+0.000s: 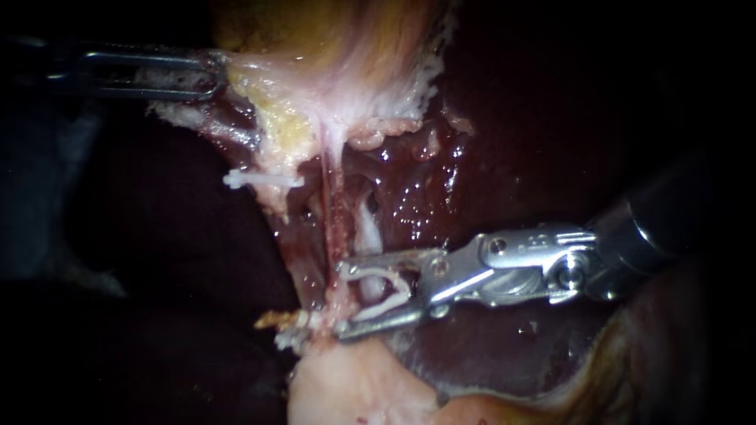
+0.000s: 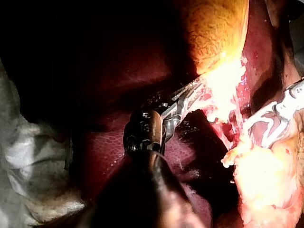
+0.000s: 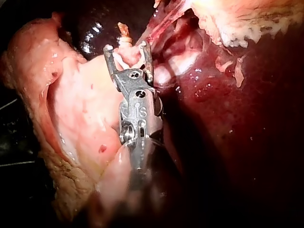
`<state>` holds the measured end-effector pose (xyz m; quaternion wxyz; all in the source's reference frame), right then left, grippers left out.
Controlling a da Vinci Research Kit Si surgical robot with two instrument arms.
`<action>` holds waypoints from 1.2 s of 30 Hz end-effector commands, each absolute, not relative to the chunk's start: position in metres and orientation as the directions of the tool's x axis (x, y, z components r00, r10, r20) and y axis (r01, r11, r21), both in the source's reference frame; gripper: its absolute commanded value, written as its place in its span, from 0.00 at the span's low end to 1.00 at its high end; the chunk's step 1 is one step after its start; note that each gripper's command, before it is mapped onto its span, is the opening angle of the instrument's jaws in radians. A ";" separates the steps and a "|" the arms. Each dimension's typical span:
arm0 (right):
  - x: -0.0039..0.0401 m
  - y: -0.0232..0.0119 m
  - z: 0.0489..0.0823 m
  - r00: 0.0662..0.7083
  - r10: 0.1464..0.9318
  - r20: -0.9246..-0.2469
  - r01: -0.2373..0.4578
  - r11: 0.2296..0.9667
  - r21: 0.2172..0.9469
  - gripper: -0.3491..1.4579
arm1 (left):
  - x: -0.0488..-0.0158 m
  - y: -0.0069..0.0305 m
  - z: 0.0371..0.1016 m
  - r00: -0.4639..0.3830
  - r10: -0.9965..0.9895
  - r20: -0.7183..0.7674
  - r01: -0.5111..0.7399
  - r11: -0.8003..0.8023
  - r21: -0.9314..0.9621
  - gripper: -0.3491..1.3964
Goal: Clipping first clip right tube
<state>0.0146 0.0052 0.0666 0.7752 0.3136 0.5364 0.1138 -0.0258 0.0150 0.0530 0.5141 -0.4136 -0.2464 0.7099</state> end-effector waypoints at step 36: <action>0.0131 0.0067 0.0695 0.410 0.559 -0.721 0.128 0.747 0.652 0.47 | -0.0258 0.0149 0.0530 -0.129 0.934 -0.334 -0.525 -0.350 -0.775 0.00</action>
